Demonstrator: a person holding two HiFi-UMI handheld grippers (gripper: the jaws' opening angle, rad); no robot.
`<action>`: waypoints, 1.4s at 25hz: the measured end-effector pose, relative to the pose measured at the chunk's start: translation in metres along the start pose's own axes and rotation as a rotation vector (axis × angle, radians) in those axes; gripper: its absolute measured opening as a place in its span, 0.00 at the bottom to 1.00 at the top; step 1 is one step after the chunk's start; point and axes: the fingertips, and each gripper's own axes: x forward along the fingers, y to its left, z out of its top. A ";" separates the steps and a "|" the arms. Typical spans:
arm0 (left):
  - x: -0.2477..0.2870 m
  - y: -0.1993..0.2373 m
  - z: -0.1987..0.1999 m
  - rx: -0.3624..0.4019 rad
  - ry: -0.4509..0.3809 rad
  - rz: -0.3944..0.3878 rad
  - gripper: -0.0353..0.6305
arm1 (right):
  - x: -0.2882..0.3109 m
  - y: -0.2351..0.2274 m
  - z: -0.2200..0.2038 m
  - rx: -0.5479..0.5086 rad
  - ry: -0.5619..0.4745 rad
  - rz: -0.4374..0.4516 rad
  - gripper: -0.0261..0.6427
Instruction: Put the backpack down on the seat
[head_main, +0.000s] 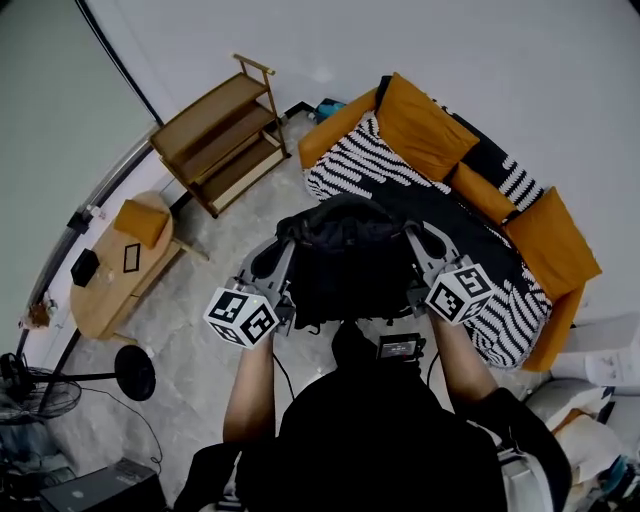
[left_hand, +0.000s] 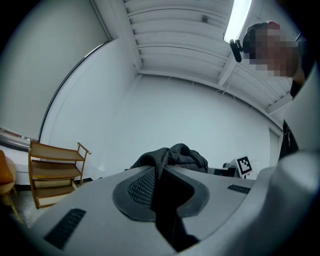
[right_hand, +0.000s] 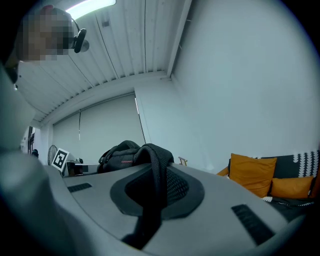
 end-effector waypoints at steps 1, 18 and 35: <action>0.006 0.008 0.001 0.002 0.007 0.000 0.12 | 0.010 -0.005 0.001 0.003 0.001 0.001 0.11; 0.132 0.097 0.038 0.008 0.003 0.034 0.12 | 0.139 -0.094 0.040 -0.015 0.007 0.060 0.11; 0.228 0.176 0.051 -0.045 0.021 0.002 0.12 | 0.229 -0.156 0.048 0.040 0.046 0.042 0.11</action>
